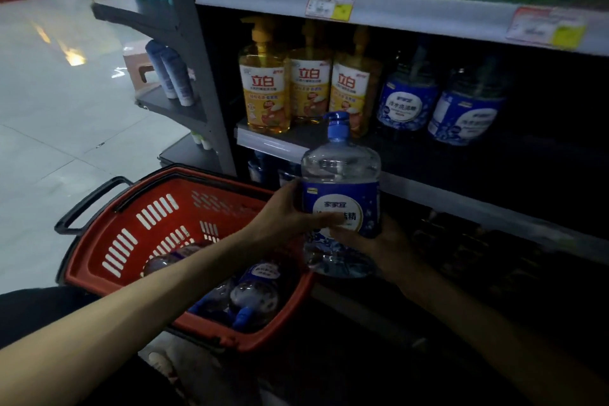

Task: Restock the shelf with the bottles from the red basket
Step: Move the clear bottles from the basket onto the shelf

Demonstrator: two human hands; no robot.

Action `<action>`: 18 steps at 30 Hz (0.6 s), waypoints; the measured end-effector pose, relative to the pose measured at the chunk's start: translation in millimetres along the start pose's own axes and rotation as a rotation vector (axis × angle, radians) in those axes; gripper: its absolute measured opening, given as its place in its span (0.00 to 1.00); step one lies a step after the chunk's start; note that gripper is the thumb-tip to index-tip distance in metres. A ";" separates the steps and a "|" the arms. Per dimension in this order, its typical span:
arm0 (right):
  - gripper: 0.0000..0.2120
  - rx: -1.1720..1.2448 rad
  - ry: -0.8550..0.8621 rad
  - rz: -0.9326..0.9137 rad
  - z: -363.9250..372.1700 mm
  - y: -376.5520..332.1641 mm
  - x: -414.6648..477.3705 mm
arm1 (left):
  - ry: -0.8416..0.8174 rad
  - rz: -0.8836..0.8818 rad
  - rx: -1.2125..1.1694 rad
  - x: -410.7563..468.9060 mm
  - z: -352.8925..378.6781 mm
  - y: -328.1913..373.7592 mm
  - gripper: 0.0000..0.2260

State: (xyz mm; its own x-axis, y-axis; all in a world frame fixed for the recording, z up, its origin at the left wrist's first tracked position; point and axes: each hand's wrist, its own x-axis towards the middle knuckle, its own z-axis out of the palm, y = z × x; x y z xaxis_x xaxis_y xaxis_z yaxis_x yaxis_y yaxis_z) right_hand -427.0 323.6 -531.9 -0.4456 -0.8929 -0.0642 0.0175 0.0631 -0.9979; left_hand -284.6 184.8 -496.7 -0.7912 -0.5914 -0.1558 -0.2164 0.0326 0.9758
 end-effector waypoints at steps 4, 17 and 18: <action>0.40 0.059 0.026 -0.087 -40.7 -6.3 -10.2 | -0.056 0.116 0.095 21.1 32.1 24.5 0.27; 0.31 0.152 0.573 -0.258 -146.5 13.5 -21.4 | -0.220 0.512 0.464 96.7 159.8 95.2 0.45; 0.30 0.145 0.631 -0.274 -151.9 15.1 -21.6 | -0.248 0.523 0.463 101.9 169.2 97.1 0.45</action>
State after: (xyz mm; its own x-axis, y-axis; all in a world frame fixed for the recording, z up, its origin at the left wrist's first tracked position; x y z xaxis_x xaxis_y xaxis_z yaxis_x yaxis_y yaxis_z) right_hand -553.1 411.5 -543.6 -0.8844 -0.4365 0.1655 -0.0699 -0.2267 -0.9714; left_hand -483.0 264.0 -443.9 -0.9513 -0.2073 0.2282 0.0489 0.6293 0.7756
